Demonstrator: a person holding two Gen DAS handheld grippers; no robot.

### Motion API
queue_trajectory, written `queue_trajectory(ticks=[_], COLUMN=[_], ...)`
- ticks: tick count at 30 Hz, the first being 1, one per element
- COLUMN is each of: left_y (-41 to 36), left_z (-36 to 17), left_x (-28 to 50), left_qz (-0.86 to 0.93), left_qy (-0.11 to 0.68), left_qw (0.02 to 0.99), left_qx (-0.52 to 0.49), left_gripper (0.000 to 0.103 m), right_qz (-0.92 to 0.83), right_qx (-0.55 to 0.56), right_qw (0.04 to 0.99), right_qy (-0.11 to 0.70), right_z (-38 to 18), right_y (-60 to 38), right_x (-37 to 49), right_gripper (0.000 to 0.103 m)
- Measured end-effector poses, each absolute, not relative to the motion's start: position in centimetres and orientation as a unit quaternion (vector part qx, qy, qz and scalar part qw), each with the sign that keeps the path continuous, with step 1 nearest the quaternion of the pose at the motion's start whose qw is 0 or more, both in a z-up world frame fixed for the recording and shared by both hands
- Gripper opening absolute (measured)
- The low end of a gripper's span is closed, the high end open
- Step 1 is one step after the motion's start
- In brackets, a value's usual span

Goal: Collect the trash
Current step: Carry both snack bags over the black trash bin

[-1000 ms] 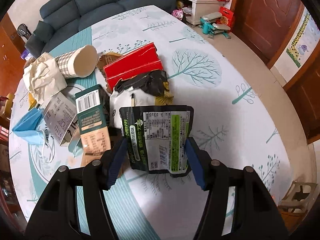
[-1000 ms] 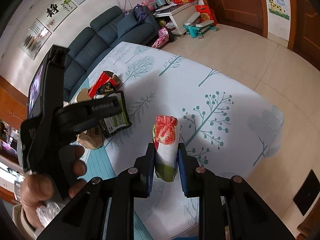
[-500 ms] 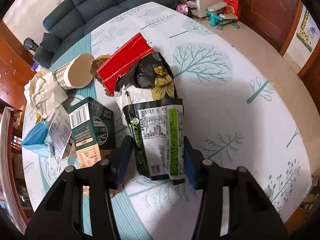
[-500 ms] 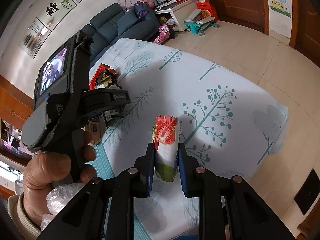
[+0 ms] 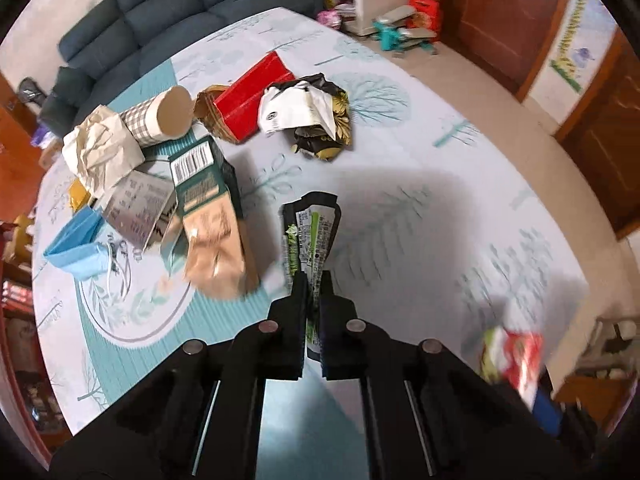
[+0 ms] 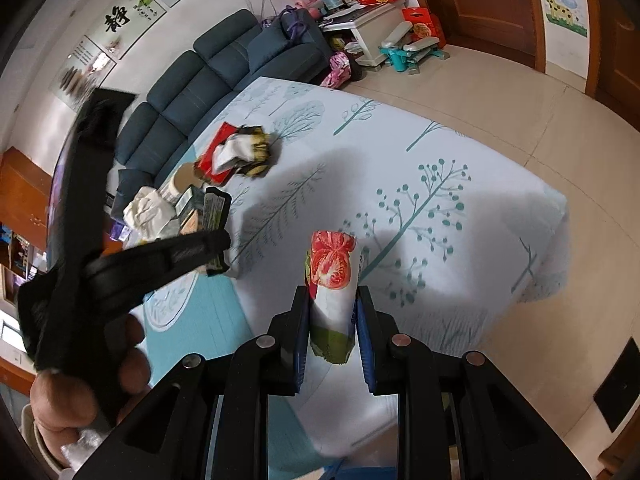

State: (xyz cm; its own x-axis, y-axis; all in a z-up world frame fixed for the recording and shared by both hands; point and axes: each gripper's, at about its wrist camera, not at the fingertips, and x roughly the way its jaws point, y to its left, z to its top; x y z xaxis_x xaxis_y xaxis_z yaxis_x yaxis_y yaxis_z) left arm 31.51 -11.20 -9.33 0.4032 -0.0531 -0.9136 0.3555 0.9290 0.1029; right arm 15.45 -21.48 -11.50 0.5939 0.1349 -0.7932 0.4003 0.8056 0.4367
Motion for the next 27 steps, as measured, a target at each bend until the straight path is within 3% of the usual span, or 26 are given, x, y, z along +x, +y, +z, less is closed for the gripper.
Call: queue_trajectory(ticks=[14, 20, 27], left_y=[-4.9, -5.3, -8.4], left_z=[-6.2, -7.8, -12.4], left_x=[19.2, 13.7, 7.7], left_qz=[-0.34, -0.396, -0.417], left_qy=[0.553, 0.566, 0.581], left_qw=[0.755, 0.715, 0.68], left_qx=[0.091, 0.103, 0.164], left_gripper=[0.002, 0.002, 0.002], right_qz=[-0.05, -0.079, -0.135], right_qx=[0.288, 0.317, 0.37], right_qw=[0.844, 0.822, 0.771], right_qy=[0.451, 0.466, 0.499], right_z=[-10.6, -13.9, -21.5], right_y=[-17.2, -18.1, -21.1], right_x=[4.6, -1.4, -5.9], right_gripper=[0.021, 0.021, 0.021])
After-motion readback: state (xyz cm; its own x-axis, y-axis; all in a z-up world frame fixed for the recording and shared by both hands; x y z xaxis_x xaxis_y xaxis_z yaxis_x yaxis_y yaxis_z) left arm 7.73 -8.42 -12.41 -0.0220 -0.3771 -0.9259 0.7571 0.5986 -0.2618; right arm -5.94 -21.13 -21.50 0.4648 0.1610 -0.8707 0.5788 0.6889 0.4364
